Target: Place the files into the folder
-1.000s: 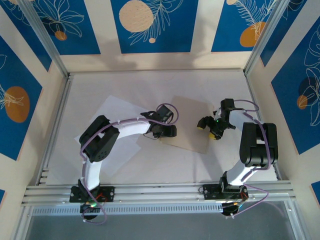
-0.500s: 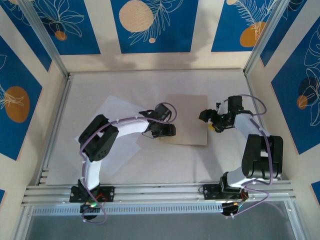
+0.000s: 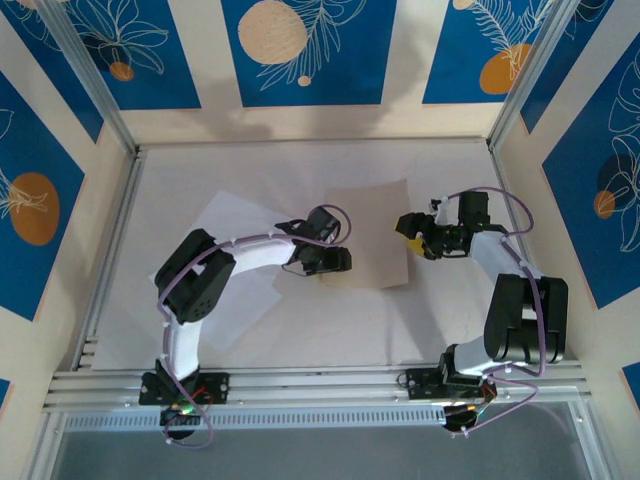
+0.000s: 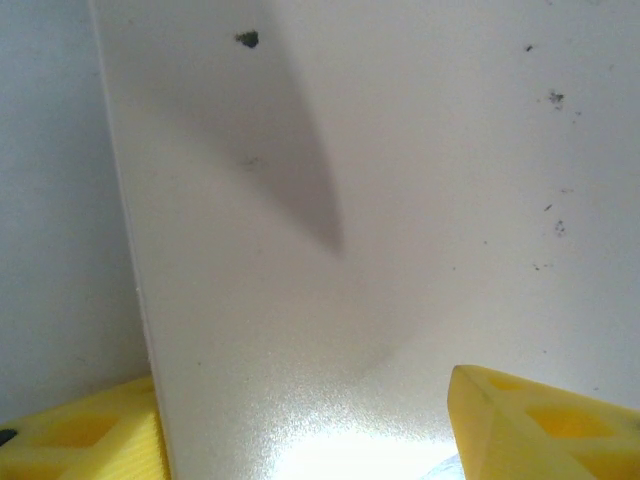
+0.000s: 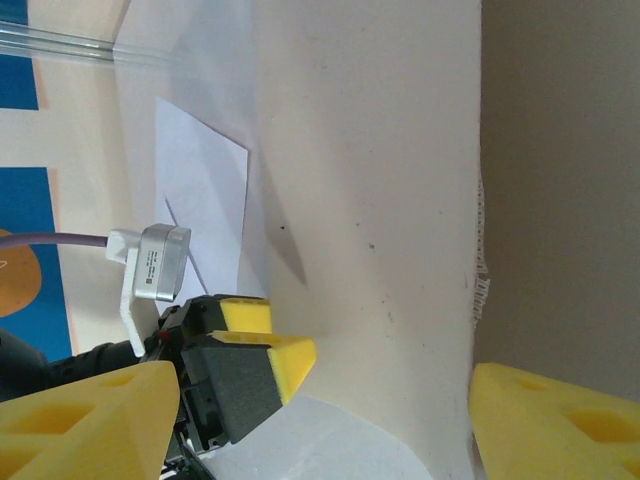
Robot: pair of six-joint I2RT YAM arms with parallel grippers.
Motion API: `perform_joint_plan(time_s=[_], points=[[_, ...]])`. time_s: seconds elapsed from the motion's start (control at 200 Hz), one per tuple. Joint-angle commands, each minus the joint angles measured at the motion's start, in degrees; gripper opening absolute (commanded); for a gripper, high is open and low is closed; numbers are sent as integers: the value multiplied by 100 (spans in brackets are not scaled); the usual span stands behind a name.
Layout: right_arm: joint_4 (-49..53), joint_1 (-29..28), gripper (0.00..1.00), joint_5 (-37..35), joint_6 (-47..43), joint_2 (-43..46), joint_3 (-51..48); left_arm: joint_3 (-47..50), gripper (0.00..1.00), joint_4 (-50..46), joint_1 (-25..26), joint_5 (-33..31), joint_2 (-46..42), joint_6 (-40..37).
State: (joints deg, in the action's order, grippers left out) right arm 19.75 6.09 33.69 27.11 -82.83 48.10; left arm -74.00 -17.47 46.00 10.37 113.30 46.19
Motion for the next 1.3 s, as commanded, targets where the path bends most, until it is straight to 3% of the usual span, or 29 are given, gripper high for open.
perform_joint_plan(time_s=[0.0, 0.295, 1.12, 1.295], points=[[67, -121, 77, 705, 119, -126, -123, 148, 65, 68, 19, 516, -88, 65], [316, -188, 76, -282, -163, -475, 44, 95, 65, 72, -24, 615, -56, 25], [285, -143, 77, -609, -209, -1044, 94, 43, 65, -6, -47, 745, 44, 6], [697, -180, 77, -1231, -320, -812, 234, 34, 66, -141, -56, 668, 76, -14]])
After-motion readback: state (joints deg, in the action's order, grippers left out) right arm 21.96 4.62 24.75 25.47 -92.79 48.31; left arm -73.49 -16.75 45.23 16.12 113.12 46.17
